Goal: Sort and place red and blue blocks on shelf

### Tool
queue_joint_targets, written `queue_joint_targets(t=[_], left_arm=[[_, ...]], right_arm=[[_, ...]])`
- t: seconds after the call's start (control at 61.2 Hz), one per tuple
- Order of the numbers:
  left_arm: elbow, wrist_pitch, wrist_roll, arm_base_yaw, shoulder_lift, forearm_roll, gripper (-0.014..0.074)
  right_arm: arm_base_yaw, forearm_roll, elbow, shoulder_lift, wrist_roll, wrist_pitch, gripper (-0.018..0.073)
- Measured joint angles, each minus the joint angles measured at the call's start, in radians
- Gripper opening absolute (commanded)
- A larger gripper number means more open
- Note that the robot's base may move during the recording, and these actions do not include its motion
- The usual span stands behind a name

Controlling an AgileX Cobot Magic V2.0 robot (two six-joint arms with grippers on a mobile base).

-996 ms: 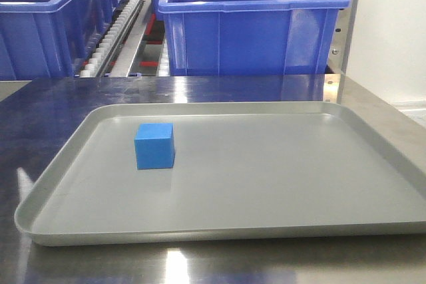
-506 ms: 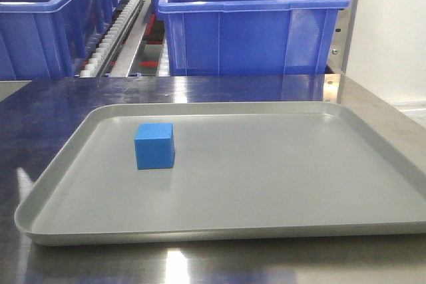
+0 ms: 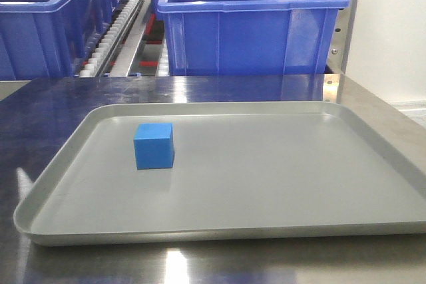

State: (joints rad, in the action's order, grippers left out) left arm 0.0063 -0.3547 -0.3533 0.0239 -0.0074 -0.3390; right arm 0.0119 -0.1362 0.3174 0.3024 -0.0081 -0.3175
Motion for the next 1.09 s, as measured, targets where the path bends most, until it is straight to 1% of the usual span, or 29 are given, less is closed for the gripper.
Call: queue_joint_targets(t=[0.098, 0.18, 0.31, 0.474, 0.604, 0.702, 0.817, 1.094], left_arm=[[-0.032, -0.009, 0.0, 0.0, 0.012, -0.006, 0.0122], [-0.128, -0.011, 0.0, -0.011, 0.081, -0.013, 0.0122], [-0.315, -0.011, 0.0, -0.022, 0.241, -0.011, 0.0122], [-0.561, -0.004, 0.0, -0.025, 0.49, 0.01, 0.0122], [-0.681, 0.001, 0.0, -0.025, 0.625, 0.021, 0.0122], [-0.722, 0.001, 0.0, -0.025, 0.695, 0.036, 0.0122], [-0.729, 0.001, 0.0, -0.025, 0.738, 0.044, 0.0122], [-0.73, 0.002, 0.0, -0.025, 0.748, 0.076, 0.0122]], right_arm=[[0.0, 0.0, 0.0, 0.0, 0.0, 0.0, 0.0049], [0.0, 0.0, 0.0, 0.0, 0.0, 0.0, 0.0049], [0.0, 0.0, 0.0, 0.0, 0.0, 0.0, 0.0049], [0.0, 0.0, 0.0, 0.0, 0.0, 0.0, 0.0049], [0.0, 0.0, 0.0, 0.0, 0.0, 0.0, 0.0049], [0.0, 0.0, 0.0, 0.0, 0.0, 0.0, 0.0049], [0.0, 0.0, 0.0, 0.0, 0.0, 0.0, 0.0049], [0.0, 0.0, 0.0, 0.0, 0.0, 0.0, 0.0049]])
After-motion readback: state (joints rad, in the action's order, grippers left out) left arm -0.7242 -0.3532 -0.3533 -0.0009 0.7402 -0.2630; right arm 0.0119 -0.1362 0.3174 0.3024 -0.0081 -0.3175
